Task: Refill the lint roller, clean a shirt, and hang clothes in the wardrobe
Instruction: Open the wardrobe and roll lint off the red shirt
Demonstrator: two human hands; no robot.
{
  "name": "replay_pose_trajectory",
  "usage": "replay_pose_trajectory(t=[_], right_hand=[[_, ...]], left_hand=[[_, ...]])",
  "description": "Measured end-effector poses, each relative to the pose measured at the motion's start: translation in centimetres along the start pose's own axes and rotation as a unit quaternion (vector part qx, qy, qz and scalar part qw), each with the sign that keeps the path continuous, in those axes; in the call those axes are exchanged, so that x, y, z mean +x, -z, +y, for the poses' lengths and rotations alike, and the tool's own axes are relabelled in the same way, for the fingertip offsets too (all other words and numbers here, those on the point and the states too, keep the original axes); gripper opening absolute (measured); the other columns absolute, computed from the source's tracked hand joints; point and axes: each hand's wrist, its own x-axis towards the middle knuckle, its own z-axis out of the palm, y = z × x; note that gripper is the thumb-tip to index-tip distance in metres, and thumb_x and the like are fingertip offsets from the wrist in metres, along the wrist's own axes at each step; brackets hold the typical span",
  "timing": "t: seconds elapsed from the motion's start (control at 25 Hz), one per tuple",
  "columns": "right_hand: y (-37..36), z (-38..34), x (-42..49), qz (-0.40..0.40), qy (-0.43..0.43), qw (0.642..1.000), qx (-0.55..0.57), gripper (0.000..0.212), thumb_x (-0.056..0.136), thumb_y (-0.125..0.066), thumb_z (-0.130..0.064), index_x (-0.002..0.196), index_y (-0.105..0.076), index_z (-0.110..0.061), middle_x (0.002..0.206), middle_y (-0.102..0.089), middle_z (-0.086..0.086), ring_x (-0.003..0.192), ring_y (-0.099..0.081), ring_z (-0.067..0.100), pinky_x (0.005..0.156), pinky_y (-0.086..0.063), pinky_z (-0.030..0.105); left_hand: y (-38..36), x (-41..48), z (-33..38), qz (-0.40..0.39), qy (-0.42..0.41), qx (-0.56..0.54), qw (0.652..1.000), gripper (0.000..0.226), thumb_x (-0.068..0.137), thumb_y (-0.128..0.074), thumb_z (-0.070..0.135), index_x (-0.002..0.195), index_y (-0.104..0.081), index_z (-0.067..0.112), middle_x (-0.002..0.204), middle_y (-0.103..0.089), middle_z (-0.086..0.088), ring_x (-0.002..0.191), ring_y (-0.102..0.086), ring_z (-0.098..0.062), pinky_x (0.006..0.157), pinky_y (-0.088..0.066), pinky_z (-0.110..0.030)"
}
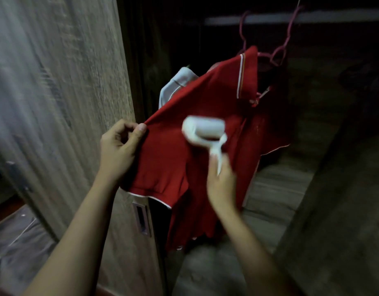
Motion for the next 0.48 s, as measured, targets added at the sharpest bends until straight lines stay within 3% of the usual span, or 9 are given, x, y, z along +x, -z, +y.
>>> replay_pose_trajectory(t=[0.12,0.16,0.24,0.36,0.48], right_hand=[[-1.6,6.5,-7.8,-0.182,-0.166,0.966,-0.075,0.018,0.096,-0.043,-0.032,0.081,-0.049,-0.024,0.057,-0.053,-0.008,0.047,-0.049,0.005,0.059,-0.044,0.034],[-1.5,7.1,-8.5,-0.194,-0.165,0.962,-0.095,0.018,0.095,-0.044,-0.033,0.081,-0.049,-0.023,0.06,-0.059,-0.004,0.053,-0.057,0.012,0.059,-0.044,0.034],[-1.0,5.6,-6.2,-0.116,-0.095,0.988,-0.048,0.015,0.094,-0.048,-0.03,0.087,-0.053,-0.018,0.068,-0.066,0.007,0.062,-0.064,0.024,0.054,-0.036,0.028],[0.5,1.2,1.3,0.063,0.003,0.996,0.068,0.032,0.088,-0.041,-0.04,0.097,-0.051,-0.011,0.061,-0.056,0.0,0.048,-0.053,0.009,0.046,-0.034,0.024],[0.4,1.2,4.7,0.089,0.043,0.991,0.095,0.035,0.086,-0.033,-0.044,0.1,-0.045,-0.015,0.057,-0.054,0.01,0.044,-0.052,0.026,0.042,-0.036,0.03]], left_hand=[[0.0,-0.1,0.1,-0.001,-0.004,0.01,1.0,0.024,0.089,-0.063,0.02,0.068,-0.055,0.028,0.058,-0.044,-0.004,0.052,-0.035,-0.002,0.05,-0.031,-0.02],[0.0,-0.1,0.2,-0.001,-0.007,0.014,1.0,0.023,0.089,-0.063,0.021,0.068,-0.055,0.028,0.06,-0.046,-0.007,0.054,-0.037,-0.004,0.051,-0.032,-0.021],[0.0,0.0,0.1,0.002,-0.016,0.017,1.0,0.022,0.089,-0.063,0.021,0.069,-0.055,0.029,0.065,-0.049,-0.011,0.058,-0.04,-0.008,0.053,-0.033,-0.021],[-0.2,0.0,-0.4,0.015,-0.024,0.018,0.999,0.021,0.088,-0.064,0.025,0.069,-0.056,0.031,0.065,-0.05,-0.01,0.058,-0.041,-0.006,0.053,-0.035,-0.021],[-0.2,0.0,-0.7,0.025,-0.035,0.013,0.999,0.018,0.085,-0.063,0.032,0.068,-0.058,0.033,0.064,-0.053,-0.005,0.061,-0.045,-0.01,0.057,-0.038,-0.026]])
